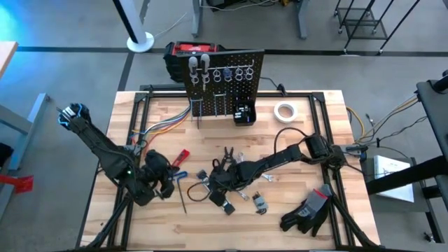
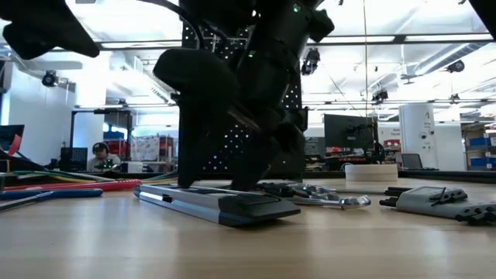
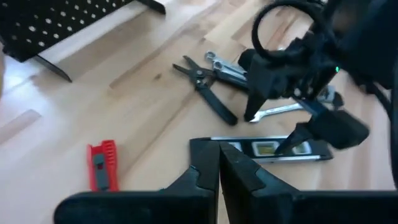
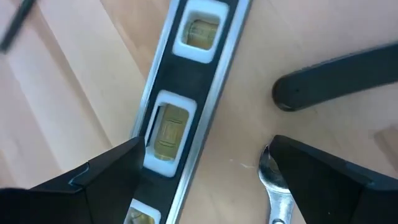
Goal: Hang tools onto peg board
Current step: Hang the spirit level on the peg board
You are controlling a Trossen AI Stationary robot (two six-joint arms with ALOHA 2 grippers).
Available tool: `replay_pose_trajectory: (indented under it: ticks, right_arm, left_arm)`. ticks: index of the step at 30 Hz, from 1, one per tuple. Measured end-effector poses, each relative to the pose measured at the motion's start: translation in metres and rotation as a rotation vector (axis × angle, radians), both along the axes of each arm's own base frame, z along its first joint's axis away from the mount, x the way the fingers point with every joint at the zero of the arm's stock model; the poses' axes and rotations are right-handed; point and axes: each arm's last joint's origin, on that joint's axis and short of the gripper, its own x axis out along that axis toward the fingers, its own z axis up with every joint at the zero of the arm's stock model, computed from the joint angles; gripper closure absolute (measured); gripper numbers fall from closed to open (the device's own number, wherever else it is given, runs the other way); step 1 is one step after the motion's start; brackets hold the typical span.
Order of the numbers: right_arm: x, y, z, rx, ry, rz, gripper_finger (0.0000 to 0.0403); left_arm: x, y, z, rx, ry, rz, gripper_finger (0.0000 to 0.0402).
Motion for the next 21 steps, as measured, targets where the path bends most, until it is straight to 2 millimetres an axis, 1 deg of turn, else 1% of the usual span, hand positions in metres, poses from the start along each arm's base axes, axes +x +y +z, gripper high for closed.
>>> replay_pose_trajectory:
  ticks: [2, 5, 9, 12, 15, 18, 21]
  right_arm:
    - [0.002, 0.007, 0.006, -0.052, -0.022, 0.044, 0.0049]
    - [0.009, 0.013, 0.008, -0.137, -0.058, 0.156, 0.0048]
    - [0.022, 0.016, 0.0, -0.106, -0.064, 0.18, 0.0048]
    - [0.03, 0.02, -0.001, -0.122, -0.043, 0.201, 0.0048]
    - [0.033, 0.022, 0.008, -0.159, -0.028, 0.215, 0.0048]
    - [0.033, 0.025, 0.022, -0.236, -0.024, 0.215, 0.0048]
    - [0.037, 0.028, 0.04, -0.256, -0.08, 0.203, 0.0048]
  left_arm:
    - [0.004, -0.005, 0.0, -0.029, -0.006, -0.01, 0.0401]
    - [0.011, -0.012, -0.001, -0.042, 0.017, -0.025, 0.0401]
    - [0.022, -0.023, 0.005, -0.021, 0.033, -0.037, 0.0401]
    - [0.03, -0.032, 0.012, 0.008, 0.067, -0.051, 0.0401]
    - [0.037, -0.039, 0.02, 0.047, 0.119, -0.061, 0.0401]
    - [0.041, -0.043, 0.028, 0.114, 0.19, -0.058, 0.0401]
    - [0.041, -0.046, 0.035, 0.21, 0.223, -0.048, 0.0401]
